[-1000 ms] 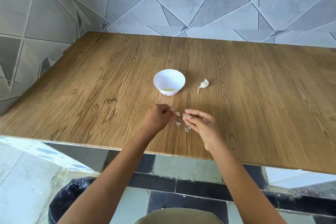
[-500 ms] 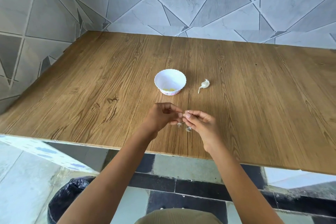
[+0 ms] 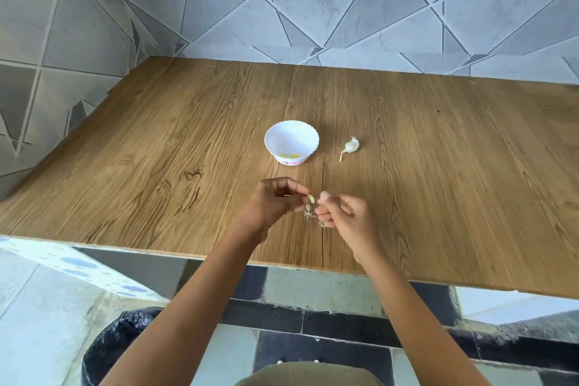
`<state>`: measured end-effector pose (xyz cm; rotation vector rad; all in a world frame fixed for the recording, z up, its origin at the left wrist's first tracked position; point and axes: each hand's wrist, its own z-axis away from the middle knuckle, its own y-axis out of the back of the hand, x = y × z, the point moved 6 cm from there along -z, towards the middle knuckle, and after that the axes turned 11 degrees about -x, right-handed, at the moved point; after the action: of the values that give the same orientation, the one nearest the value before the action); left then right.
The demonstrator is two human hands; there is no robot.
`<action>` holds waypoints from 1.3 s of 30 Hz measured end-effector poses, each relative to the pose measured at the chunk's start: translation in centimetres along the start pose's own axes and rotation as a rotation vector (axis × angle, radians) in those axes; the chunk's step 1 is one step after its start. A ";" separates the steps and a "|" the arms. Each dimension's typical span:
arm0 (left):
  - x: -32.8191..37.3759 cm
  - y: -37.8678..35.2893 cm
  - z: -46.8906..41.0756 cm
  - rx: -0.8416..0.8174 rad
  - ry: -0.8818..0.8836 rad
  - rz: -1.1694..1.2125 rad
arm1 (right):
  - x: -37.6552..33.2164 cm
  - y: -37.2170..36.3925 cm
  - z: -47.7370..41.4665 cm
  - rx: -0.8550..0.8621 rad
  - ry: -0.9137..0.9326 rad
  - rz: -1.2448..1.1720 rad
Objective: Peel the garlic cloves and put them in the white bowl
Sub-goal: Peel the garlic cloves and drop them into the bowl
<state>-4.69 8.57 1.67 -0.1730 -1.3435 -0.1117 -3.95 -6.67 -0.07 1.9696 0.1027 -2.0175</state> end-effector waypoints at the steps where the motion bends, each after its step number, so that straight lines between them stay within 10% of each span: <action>1: 0.0 0.0 0.0 0.002 0.001 0.006 | -0.2 0.0 0.0 0.011 0.047 0.101; 23: -0.8 0.1 -0.3 0.007 0.028 0.177 | -0.5 -0.4 0.0 -0.038 0.036 -0.156; 39: -0.3 -0.7 -0.4 -0.040 -0.032 -0.137 | 0.2 -1.5 -0.2 -0.200 -0.074 -0.090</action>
<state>-4.51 7.84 1.35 -0.1165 -1.3855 -0.2523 -4.19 -5.23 -0.57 1.7946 0.3670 -2.0449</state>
